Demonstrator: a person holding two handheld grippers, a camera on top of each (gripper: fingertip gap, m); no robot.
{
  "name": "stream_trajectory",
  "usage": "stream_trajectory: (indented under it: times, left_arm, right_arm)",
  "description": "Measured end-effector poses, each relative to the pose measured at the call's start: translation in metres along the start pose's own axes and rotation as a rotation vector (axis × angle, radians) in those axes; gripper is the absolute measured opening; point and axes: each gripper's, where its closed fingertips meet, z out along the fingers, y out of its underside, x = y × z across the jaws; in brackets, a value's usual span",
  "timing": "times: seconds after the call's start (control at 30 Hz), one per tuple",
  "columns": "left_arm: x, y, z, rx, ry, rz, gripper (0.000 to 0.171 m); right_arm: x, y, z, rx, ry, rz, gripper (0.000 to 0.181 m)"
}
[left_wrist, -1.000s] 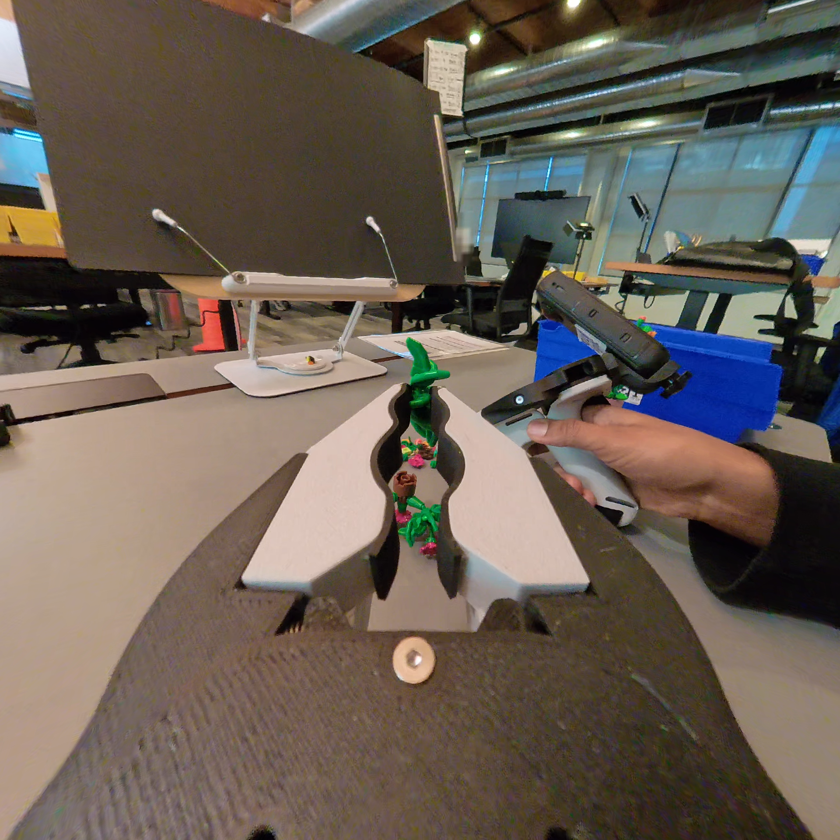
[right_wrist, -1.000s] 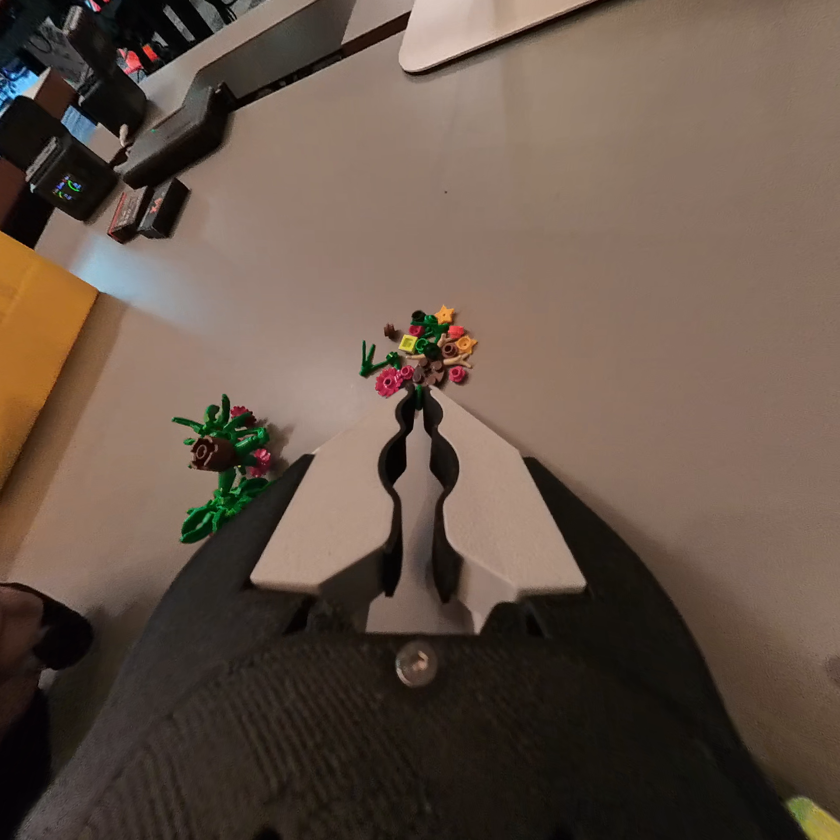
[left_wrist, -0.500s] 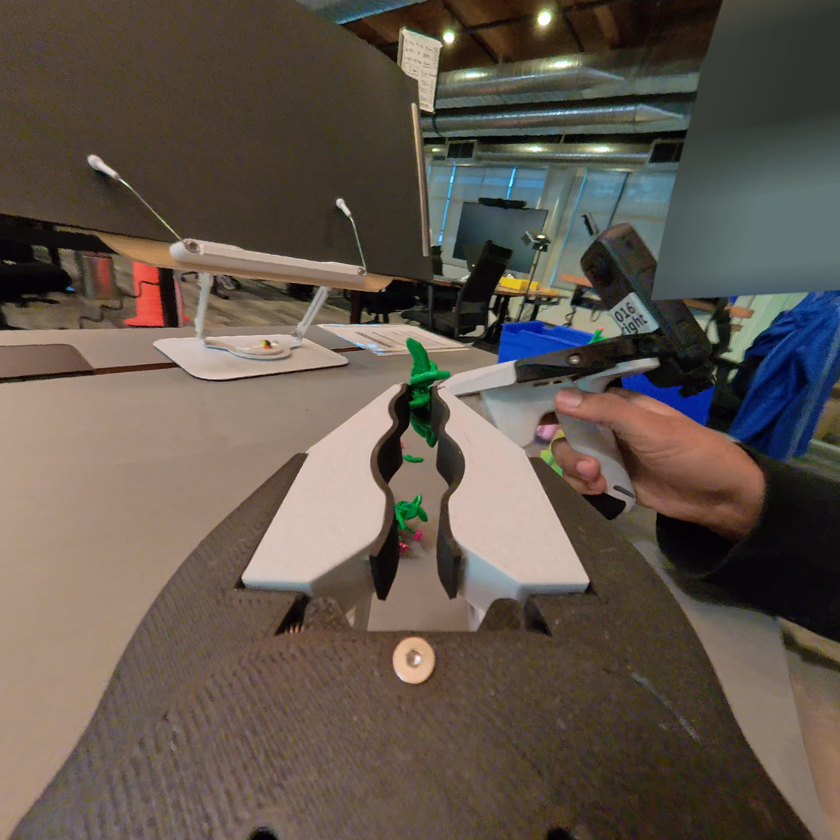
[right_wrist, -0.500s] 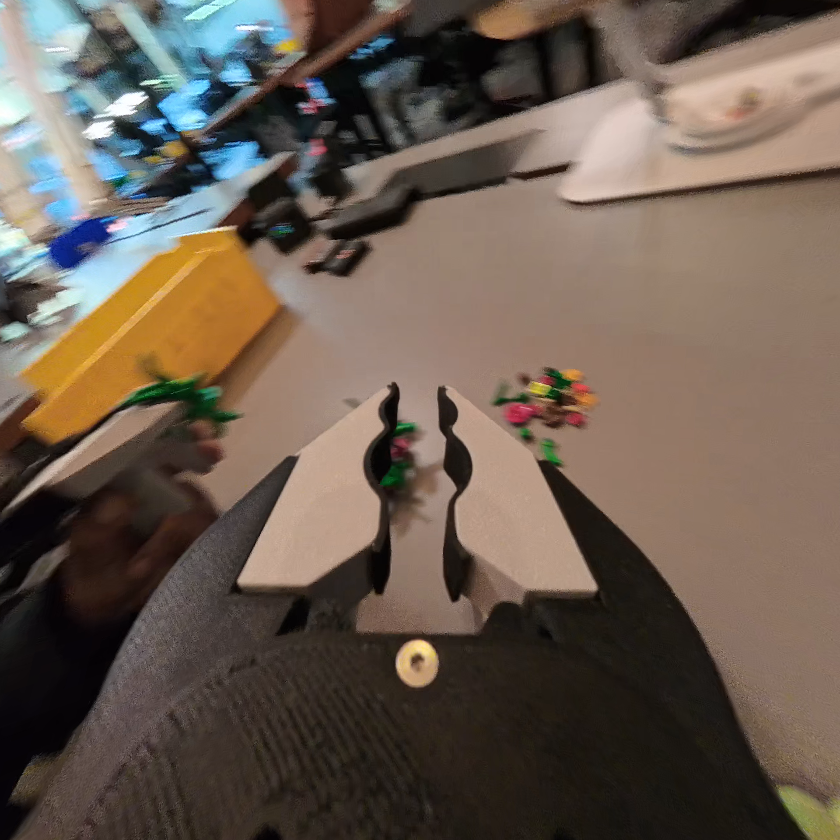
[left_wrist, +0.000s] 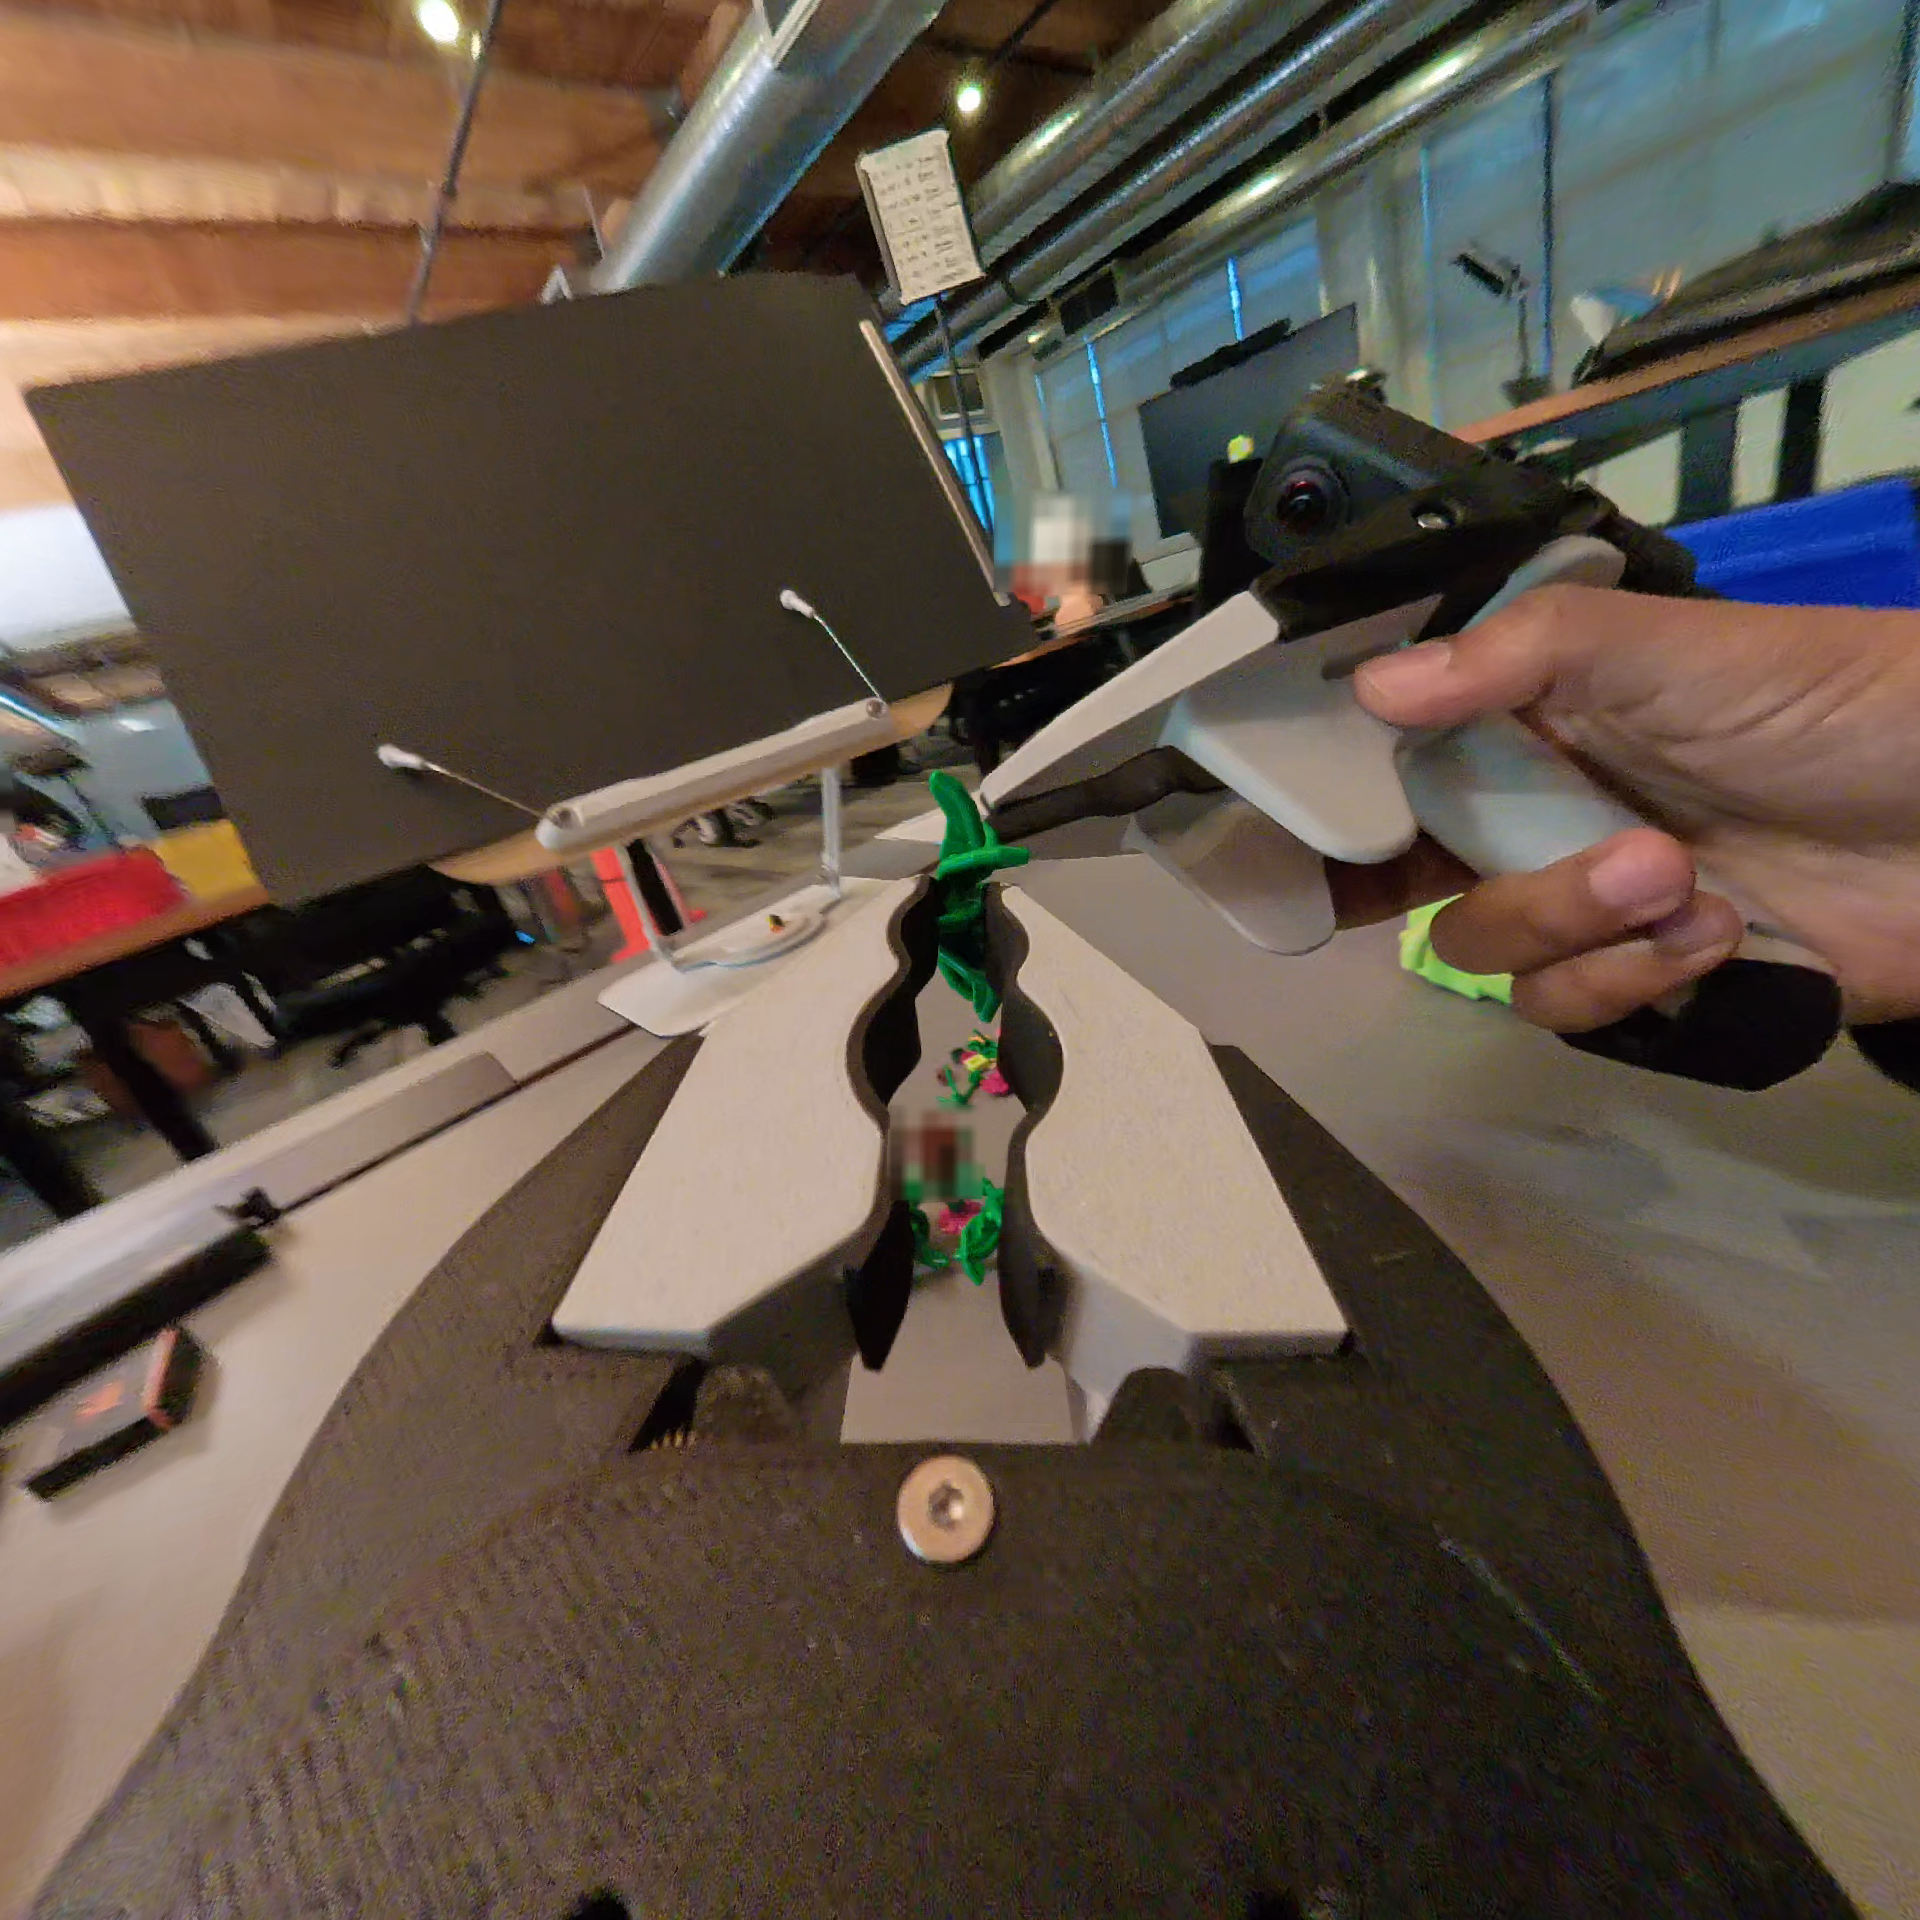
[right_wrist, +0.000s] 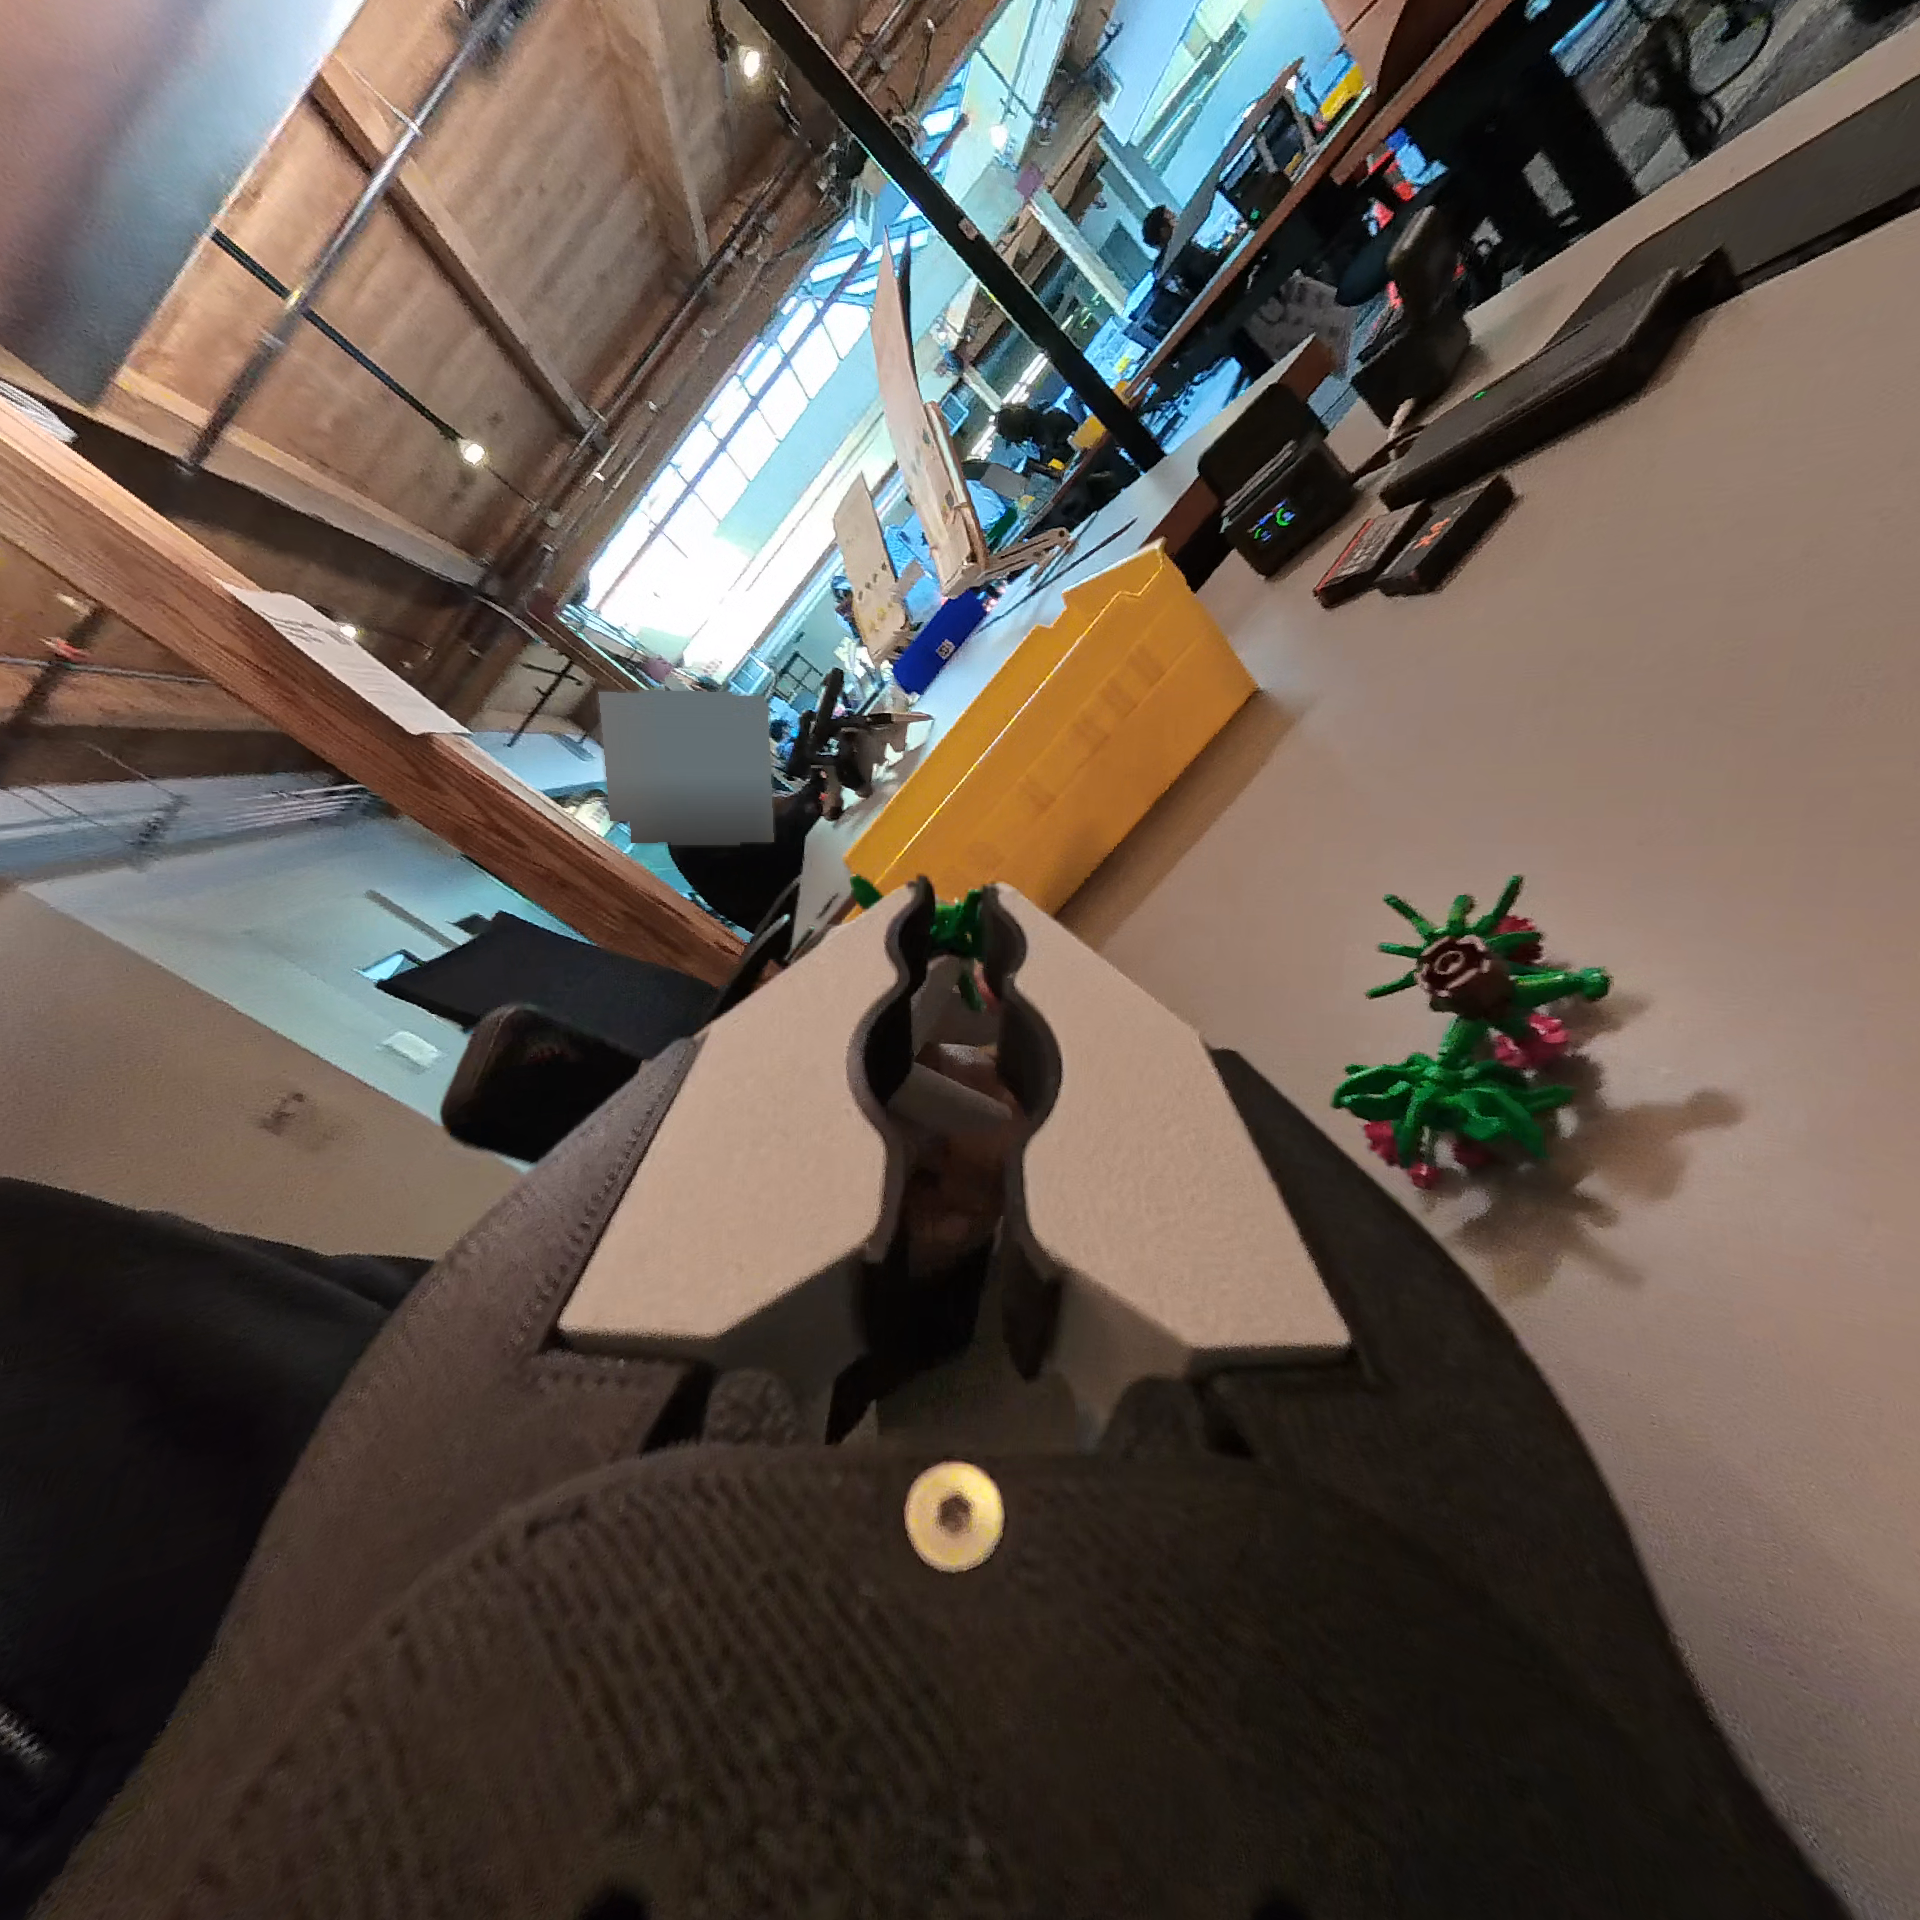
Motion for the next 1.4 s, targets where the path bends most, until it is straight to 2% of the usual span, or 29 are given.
stream_trajectory:
  times: [0.17,0.3,0.5,0.67,1.03,1.13,1.27,1.4]
  left_arm:
    - [0.006,-0.002,0.001,-0.001,-0.036,0.121,0.002]
    - [0.005,-0.002,0.001,-0.006,-0.056,0.14,0.003]
    - [0.006,-0.009,0.0,0.013,-0.135,0.303,0.003]
    - [0.005,-0.016,-0.003,0.04,-0.171,0.33,0.003]
    - [0.007,-0.017,-0.002,0.047,-0.16,0.3,0.003]
    - [0.01,-0.019,-0.002,0.043,-0.132,0.283,0.002]
    - [0.008,-0.025,0.003,0.027,-0.099,0.147,0.003]
    - [0.002,-0.025,0.003,0.026,-0.101,0.106,0.003]
  right_arm:
    - [0.0,0.005,0.002,-0.017,-0.02,0.053,0.004]
    - [0.001,0.006,0.002,-0.023,-0.033,0.107,0.002]
    - [-0.006,0.005,0.001,-0.02,-0.074,0.118,0.004]
    - [-0.013,0.0,-0.003,0.017,-0.129,0.11,0.007]
    - [-0.015,0.005,0.001,0.007,-0.163,0.134,0.001]
    - [-0.016,0.003,-0.001,0.021,-0.133,0.079,0.0]
    - [-0.021,-0.01,0.0,0.083,-0.104,0.043,0.0]
    - [-0.022,-0.014,0.005,0.106,-0.058,0.025,0.0]
